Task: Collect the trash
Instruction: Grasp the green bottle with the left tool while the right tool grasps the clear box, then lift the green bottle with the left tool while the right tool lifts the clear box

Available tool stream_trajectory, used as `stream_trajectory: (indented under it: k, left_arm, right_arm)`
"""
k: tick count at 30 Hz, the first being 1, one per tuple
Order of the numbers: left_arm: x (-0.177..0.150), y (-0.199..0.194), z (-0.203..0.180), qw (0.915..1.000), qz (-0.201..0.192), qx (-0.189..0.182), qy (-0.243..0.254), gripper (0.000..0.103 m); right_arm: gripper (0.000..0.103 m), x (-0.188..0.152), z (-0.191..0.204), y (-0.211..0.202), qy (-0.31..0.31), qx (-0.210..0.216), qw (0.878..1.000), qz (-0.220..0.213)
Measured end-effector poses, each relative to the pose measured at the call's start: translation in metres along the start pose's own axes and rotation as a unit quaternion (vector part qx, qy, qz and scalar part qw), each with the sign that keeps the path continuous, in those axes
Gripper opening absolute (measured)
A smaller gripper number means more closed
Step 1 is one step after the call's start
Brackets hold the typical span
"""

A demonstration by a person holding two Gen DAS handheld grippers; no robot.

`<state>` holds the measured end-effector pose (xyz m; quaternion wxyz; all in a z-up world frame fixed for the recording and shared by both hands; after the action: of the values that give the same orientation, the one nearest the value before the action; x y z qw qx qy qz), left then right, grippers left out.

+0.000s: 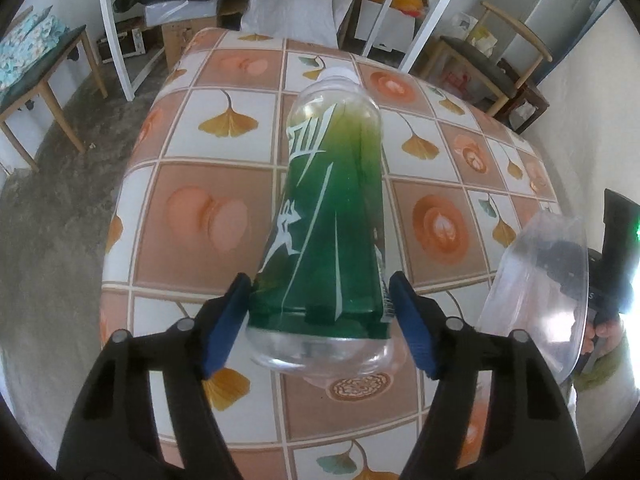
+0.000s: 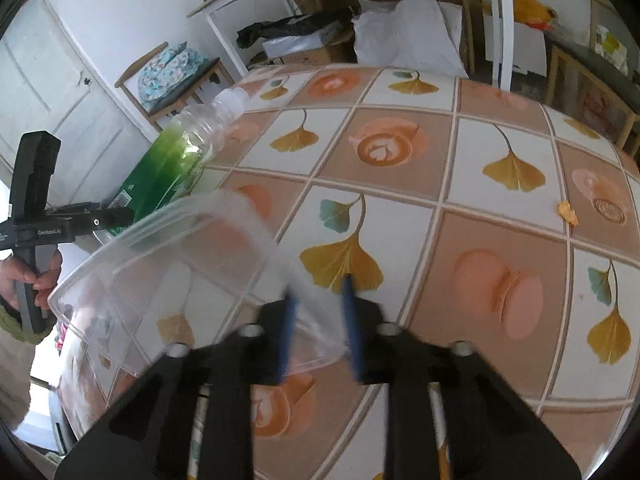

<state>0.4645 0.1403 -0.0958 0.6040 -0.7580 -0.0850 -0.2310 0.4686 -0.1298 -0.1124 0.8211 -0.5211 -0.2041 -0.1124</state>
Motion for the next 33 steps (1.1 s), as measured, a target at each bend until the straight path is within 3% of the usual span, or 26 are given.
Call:
stream_trajectory:
  k: [5, 11, 16, 22, 29, 33]
  left_arm:
    - [-0.005, -0.002, -0.003, 1.0000, 0.001, -0.001, -0.008, 0.067]
    - [-0.028, -0.019, -0.016, 0.9997, -0.003, -0.016, -0.017, 0.067]
    - [-0.070, -0.047, -0.037, 0.9984, -0.013, -0.046, -0.032, 0.067]
    - [-0.140, -0.092, -0.074, 0.9956, -0.052, -0.064, -0.045, 0.067]
    - [-0.207, -0.115, -0.115, 0.9936, -0.076, -0.071, -0.045, 0.067]
    - [-0.227, -0.121, -0.131, 0.9924, -0.087, -0.077, -0.041, 0.067]
  right_arm:
    - [0.005, -0.011, -0.002, -0.013, 0.034, -0.004, 0.999, 0.005]
    - [0.005, -0.048, -0.016, -0.050, 0.101, 0.000, 0.995, 0.016]
    - [0.005, -0.110, -0.027, -0.089, 0.166, 0.010, 0.985, 0.035]
    - [0.005, -0.180, -0.027, -0.129, 0.213, 0.010, 0.977, 0.029]
    - [0.005, -0.241, -0.028, -0.148, 0.277, 0.012, 0.960, 0.040]
    - [0.005, -0.265, -0.031, -0.141, 0.342, 0.038, 0.937, 0.062]
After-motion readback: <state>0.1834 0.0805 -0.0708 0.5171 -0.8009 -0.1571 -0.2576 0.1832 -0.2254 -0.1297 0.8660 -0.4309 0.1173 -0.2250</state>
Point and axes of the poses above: each gripper's, at about its wrist camera, not at the fingertips, and y roughly the way its jaws point, z to its left, x to its top, the point moved 8 cm from there along y, roughly the way its jaws point, and after that the axes turned 8 degrees about y, right-handed, at the moved point
